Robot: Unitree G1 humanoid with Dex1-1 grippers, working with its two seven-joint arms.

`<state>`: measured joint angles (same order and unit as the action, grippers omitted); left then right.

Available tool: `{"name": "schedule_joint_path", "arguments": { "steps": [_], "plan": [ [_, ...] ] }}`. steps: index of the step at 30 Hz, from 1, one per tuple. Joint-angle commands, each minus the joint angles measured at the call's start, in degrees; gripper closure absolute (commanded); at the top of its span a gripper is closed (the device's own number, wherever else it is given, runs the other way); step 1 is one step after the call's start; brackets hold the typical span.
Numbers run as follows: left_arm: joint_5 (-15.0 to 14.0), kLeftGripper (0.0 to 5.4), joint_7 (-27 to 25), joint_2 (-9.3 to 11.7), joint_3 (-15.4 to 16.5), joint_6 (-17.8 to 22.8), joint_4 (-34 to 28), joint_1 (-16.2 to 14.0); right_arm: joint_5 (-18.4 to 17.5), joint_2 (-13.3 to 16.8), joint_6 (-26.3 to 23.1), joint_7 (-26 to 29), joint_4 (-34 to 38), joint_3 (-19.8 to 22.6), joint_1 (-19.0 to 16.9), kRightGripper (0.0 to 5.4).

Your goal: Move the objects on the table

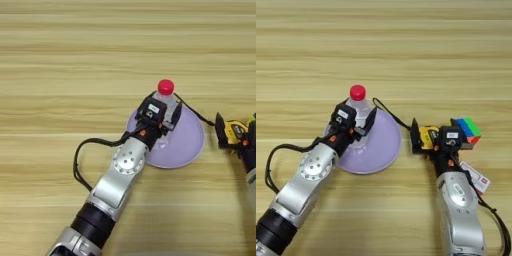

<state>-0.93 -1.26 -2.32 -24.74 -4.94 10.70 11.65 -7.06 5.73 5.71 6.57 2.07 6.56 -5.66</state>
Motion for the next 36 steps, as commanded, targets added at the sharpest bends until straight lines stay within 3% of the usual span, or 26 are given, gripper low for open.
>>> {"name": "schedule_joint_path", "arguments": {
  "steps": [1, 9, 14, 31, 36],
  "plan": [
    [-0.8, 2.13, 0.5, -6.5, 0.2, -1.9, 1.1, -0.3, 0.2, -0.5, 0.3, -0.3, 0.4, -0.2, 0.0, 0.00],
    [-0.9, 2.13, 1.1, -6.5, 0.4, -2.2, 2.6, 0.1, 0.1, -0.4, 0.2, -0.3, 0.8, -0.1, -0.3, 0.00],
    [-0.9, 1.47, 1.4, -6.4, 0.6, -2.2, 3.1, 0.1, 0.2, -0.4, 0.2, -0.3, 0.8, -0.1, -0.3, 0.00],
    [-1.0, 0.10, 1.6, -5.9, 0.5, -2.2, 2.0, -0.7, 0.3, -0.3, 0.5, -0.2, 0.8, -0.1, -0.5, 0.00],
    [-0.8, 0.02, 1.4, -5.5, -0.2, -1.7, 0.1, -1.6, 0.3, -0.3, 0.3, -0.2, 0.9, -0.1, -0.5, 0.00]
  ]
}}
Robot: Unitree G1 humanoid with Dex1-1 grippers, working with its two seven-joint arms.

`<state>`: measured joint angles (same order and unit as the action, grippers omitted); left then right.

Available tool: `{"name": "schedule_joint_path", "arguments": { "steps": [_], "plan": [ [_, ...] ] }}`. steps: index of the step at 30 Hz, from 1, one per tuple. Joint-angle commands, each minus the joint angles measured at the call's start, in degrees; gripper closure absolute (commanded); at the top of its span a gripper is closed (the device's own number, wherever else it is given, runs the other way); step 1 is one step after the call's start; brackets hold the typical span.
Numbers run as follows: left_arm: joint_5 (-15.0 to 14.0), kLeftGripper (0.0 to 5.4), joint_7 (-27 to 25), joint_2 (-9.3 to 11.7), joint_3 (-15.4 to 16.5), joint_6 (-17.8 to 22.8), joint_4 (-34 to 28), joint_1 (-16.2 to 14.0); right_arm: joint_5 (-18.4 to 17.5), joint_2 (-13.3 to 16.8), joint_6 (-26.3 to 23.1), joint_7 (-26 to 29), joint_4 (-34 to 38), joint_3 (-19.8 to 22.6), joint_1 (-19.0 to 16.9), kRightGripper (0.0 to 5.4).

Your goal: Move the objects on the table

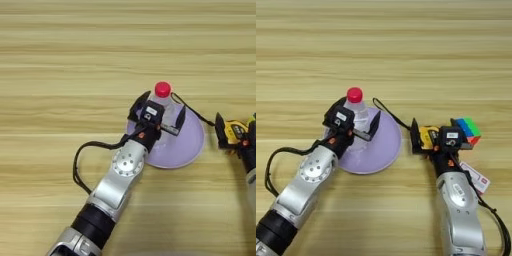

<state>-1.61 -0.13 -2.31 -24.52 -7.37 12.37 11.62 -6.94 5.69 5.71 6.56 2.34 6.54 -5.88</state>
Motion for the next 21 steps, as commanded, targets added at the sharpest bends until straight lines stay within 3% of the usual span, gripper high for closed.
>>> {"name": "schedule_joint_path", "arguments": {
  "steps": [1, 12, 21],
  "plan": [
    [0.0, 0.02, 0.2, -5.4, -0.6, 0.8, -1.8, -1.7, 0.2, -0.3, 0.3, -0.2, 0.7, -0.1, -0.3, 0.00],
    [0.0, 0.02, -0.1, -4.6, -0.9, 1.5, -4.2, -3.0, 0.5, 0.0, 0.5, -0.1, 0.6, -0.2, -0.4, 0.00],
    [0.0, 0.02, 0.1, -3.3, -0.9, 2.3, -8.7, -6.0, 0.8, 0.5, 0.6, 0.1, 0.9, -0.1, -0.6, 0.00]
  ]
}}
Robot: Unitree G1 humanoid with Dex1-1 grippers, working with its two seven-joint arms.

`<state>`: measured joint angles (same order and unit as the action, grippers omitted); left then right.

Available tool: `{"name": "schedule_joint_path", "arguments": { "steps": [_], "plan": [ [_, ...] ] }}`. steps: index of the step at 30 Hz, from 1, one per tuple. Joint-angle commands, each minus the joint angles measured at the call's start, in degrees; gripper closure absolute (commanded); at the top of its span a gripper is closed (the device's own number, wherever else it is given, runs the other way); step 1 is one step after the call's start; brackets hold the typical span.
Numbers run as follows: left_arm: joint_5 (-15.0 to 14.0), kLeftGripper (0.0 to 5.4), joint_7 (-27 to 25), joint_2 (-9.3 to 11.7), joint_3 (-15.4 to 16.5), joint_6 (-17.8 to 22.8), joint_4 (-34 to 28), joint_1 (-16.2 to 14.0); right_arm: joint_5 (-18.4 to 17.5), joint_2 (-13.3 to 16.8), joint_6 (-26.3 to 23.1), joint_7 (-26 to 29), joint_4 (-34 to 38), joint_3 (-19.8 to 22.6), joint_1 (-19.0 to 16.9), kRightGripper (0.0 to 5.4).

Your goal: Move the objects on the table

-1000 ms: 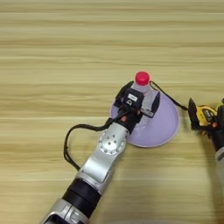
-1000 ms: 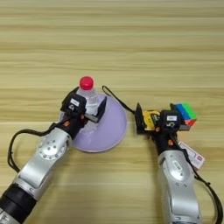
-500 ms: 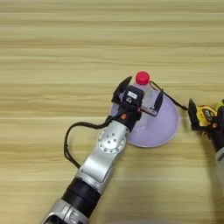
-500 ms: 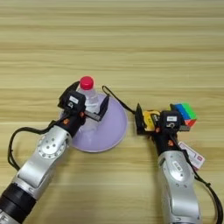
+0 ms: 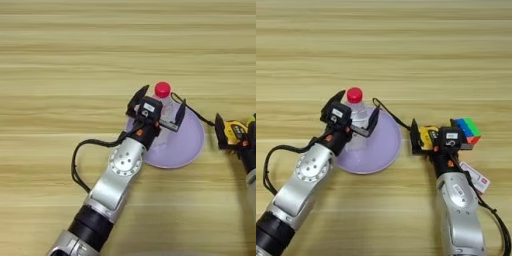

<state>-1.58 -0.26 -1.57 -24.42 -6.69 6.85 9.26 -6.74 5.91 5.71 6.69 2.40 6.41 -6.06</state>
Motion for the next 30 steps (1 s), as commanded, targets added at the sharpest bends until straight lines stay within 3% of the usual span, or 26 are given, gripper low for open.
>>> {"name": "schedule_joint_path", "arguments": {
  "steps": [1, 30],
  "plan": [
    [0.0, 0.02, 0.2, -3.9, -1.1, 1.9, -4.1, -4.0, 0.6, 0.3, 0.6, 0.0, 0.9, 0.0, -0.4, 0.00],
    [-0.3, 0.02, -1.2, -2.6, 0.4, 5.9, -16.1, -4.2, 0.8, 0.3, 1.3, 0.1, -0.8, 0.1, 0.6, 0.00]
  ]
}}
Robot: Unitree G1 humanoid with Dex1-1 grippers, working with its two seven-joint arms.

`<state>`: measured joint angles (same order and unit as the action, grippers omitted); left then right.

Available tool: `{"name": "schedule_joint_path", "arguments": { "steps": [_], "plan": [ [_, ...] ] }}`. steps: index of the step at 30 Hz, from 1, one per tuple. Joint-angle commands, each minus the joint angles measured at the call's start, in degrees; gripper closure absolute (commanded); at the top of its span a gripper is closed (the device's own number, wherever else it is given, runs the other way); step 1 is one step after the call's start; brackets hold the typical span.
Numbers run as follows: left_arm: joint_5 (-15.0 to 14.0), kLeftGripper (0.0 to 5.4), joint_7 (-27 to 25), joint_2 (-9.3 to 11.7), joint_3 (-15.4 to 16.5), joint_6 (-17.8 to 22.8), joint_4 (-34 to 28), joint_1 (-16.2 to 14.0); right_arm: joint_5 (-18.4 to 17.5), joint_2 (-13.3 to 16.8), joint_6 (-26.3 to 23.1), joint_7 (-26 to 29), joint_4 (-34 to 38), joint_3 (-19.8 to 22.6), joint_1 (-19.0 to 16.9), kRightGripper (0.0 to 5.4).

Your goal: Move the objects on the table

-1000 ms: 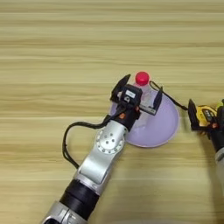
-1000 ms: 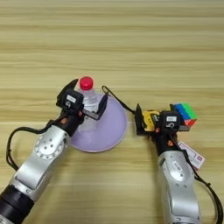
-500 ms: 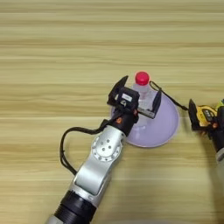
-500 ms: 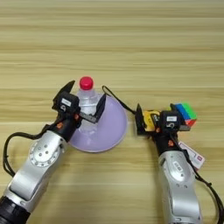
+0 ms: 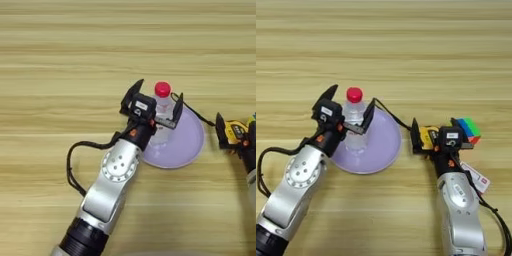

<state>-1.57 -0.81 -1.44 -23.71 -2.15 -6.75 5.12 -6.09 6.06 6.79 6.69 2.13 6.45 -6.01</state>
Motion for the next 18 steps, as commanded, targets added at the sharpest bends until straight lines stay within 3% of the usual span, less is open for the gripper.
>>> {"name": "schedule_joint_path", "arguments": {
  "steps": [1, 11, 14, 18],
  "plan": [
    [-0.3, 0.02, -0.9, -2.7, -0.6, 1.5, -3.1, -0.1, 0.1, 0.2, 0.2, 0.1, -0.5, 0.0, 0.5, 0.00],
    [-0.7, 0.02, -0.9, -1.1, 0.9, 5.6, -13.5, -1.8, 0.2, 0.1, 0.3, 0.0, -0.5, 0.0, 0.4, 0.00],
    [-1.2, 0.02, -1.0, -0.4, 2.8, 7.0, -17.1, -2.4, 0.3, 0.1, 0.4, 0.0, -0.5, 0.0, 0.3, 0.00],
    [-2.1, 0.02, -1.0, 0.9, 7.6, 8.1, -19.8, -3.4, 0.4, 0.4, 0.6, 0.0, -0.3, 0.2, 0.3, 0.00]
  ]
}}
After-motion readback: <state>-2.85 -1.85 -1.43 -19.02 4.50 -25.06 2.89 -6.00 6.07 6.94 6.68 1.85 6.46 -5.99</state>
